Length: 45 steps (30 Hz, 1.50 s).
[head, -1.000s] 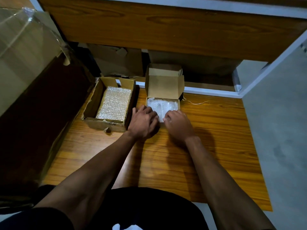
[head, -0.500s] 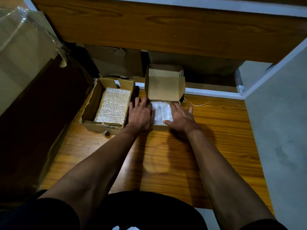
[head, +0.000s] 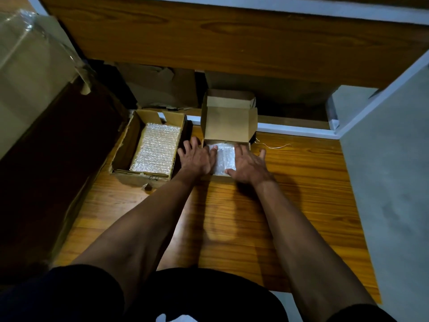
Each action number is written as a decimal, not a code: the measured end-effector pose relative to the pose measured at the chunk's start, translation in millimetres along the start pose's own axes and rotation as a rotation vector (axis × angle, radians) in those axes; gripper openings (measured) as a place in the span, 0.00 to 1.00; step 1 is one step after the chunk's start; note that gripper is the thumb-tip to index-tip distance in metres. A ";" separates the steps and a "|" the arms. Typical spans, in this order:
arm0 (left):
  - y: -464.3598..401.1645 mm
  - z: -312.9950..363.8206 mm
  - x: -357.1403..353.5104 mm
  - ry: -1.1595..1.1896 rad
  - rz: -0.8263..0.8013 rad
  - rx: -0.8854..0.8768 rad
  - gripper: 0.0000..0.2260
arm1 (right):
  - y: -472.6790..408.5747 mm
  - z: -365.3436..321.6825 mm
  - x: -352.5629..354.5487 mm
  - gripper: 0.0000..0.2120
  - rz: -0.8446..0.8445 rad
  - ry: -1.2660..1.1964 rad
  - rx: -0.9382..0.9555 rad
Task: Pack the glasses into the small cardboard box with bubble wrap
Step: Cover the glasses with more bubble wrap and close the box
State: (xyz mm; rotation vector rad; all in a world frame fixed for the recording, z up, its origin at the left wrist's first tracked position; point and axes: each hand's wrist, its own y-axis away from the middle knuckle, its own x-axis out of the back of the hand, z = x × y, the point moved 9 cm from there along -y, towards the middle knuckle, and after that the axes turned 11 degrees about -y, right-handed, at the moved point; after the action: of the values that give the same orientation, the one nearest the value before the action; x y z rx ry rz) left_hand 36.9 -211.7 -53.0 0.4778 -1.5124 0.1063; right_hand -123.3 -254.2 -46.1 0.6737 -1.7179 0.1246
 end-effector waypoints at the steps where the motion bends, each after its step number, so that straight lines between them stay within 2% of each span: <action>1: -1.4 0.5 1.5 -0.035 0.009 -0.017 0.28 | 0.1 0.1 -0.6 0.49 0.003 0.000 -0.005; 4: 10.6 4.9 6.5 -0.160 0.117 -0.080 0.25 | 0.7 0.2 -1.1 0.49 -0.008 -0.003 -0.021; 7: 28.9 5.0 3.2 -0.155 0.162 -0.055 0.27 | 2.7 -0.9 -0.1 0.49 0.009 -0.002 -0.012; 11: 27.2 13.5 -0.7 -0.061 0.057 -0.010 0.31 | 5.7 -2.2 0.7 0.49 0.015 -0.010 -0.015; 17: 9.8 12.2 4.0 0.233 -0.139 0.156 0.31 | 7.8 0.0 0.9 0.49 0.043 -0.005 0.000; 21: 2.6 5.5 4.7 0.226 -0.184 0.110 0.29 | 5.4 0.9 0.4 0.49 0.041 0.000 -0.008; 23: 6.1 8.0 -0.3 0.124 -0.123 0.037 0.28 | 4.8 1.0 -0.6 0.48 0.045 -0.006 -0.005; 25: 19.2 11.9 -3.6 -0.010 0.013 -0.018 0.27 | 4.6 0.7 -1.3 0.47 0.052 -0.011 -0.006; 28: 40.6 11.8 -6.3 -0.079 0.124 -0.011 0.29 | 4.8 -0.2 -1.4 0.46 0.043 -0.016 -0.011; 32: 37.3 13.8 -8.5 0.006 0.066 0.032 0.31 | 5.2 -0.6 -0.1 0.46 0.052 -0.017 -0.011; 41: 19.4 0.8 -24.5 0.294 -0.188 0.197 0.27 | 5.6 -0.3 -0.2 0.48 0.043 -0.013 -0.026; 43: 19.0 2.1 -20.2 0.245 -0.151 0.147 0.25 | 5.0 -0.4 0.3 0.47 0.047 -0.009 -0.026; 45: 24.3 6.0 -11.8 0.128 -0.025 0.058 0.24 | 5.5 0.3 0.1 0.48 0.049 -0.009 -0.028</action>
State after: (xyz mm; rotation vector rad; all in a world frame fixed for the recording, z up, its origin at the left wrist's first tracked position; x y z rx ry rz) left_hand 21.8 -189.3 -58.9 0.5260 -1.3802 0.1590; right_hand -126.3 -249.8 -44.6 0.6125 -1.7421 0.1312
